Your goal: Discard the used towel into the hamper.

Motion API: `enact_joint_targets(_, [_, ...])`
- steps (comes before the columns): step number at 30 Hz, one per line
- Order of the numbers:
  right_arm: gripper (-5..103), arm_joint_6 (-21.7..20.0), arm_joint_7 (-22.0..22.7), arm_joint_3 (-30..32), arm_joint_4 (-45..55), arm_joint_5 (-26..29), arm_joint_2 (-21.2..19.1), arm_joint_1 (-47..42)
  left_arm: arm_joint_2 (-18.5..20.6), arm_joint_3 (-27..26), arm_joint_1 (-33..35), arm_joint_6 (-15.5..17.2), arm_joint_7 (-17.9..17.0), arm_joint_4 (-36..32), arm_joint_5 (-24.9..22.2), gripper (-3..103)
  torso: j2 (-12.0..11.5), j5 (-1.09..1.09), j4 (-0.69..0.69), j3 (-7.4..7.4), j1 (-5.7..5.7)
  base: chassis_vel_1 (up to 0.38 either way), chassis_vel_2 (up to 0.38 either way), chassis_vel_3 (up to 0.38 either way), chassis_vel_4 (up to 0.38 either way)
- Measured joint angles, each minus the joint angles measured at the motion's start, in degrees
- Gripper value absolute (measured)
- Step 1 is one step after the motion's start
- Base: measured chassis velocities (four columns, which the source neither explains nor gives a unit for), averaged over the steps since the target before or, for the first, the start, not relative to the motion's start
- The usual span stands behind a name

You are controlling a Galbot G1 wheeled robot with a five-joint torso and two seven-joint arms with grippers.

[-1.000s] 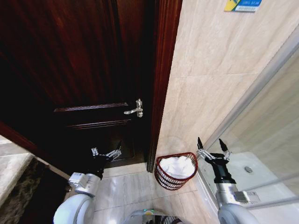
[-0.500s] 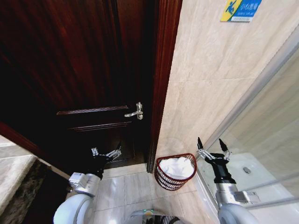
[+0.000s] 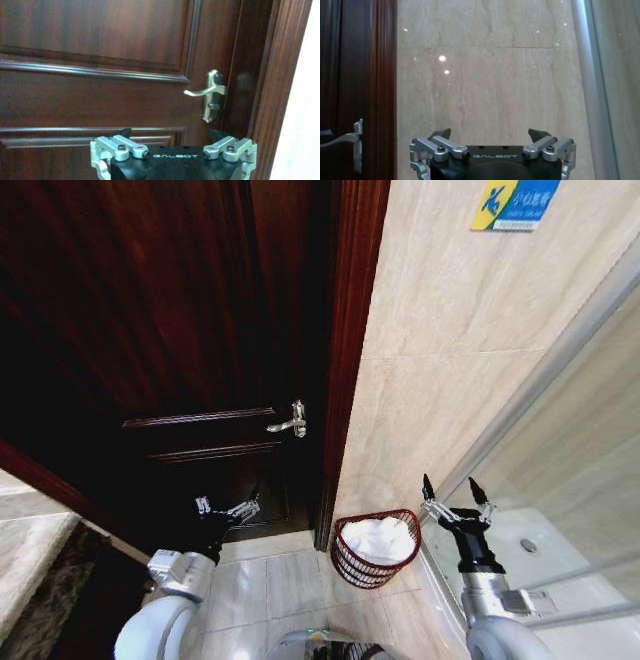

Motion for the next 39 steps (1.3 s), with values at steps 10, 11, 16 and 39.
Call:
enact_joint_targets(10, [100,0.0,0.0,0.0,0.0,0.0,0.0,0.0,0.0,0.0,0.0,0.0,0.0,0.0,0.0,100,-0.3,0.00,0.00,-0.14,-0.13,0.056,0.051,0.047,0.058])
enact_joint_targets(11, [100,0.0,0.0,0.0,0.0,0.0,0.0,0.0,0.0,0.0,0.0,0.0,0.0,0.0,0.0,100,-0.3,0.00,0.00,-0.14,-0.13,0.090,0.082,0.087,0.085])
enact_joint_targets(16, [100,0.0,0.0,0.0,0.0,0.0,0.0,0.0,0.0,0.0,0.0,0.0,0.0,0.0,0.0,100,-0.3,0.00,-0.01,-0.19,-0.16,0.097,0.086,0.084,0.086])
enact_joint_targets(39, [100,0.0,0.0,0.0,0.0,0.0,0.0,0.0,0.0,0.0,0.0,0.0,0.0,0.0,0.0,100,2.3,0.00,0.05,1.19,1.11,0.038,0.040,0.045,0.036])
